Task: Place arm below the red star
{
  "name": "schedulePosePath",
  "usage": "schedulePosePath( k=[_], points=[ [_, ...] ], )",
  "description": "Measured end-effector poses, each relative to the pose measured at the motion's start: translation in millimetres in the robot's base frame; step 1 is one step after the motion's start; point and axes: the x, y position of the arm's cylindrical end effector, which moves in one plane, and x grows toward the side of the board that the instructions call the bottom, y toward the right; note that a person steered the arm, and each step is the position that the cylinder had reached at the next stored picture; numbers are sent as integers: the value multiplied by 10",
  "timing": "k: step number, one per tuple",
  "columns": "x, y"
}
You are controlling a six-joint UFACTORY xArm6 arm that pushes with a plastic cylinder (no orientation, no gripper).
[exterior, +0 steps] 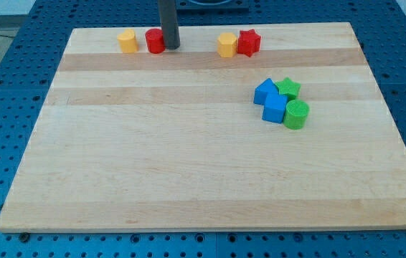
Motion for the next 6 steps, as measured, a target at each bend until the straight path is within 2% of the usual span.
schedulePosePath(
  k=[2,4,6],
  points=[
    [0,-35],
    [776,209],
    [591,1540]
  ],
)
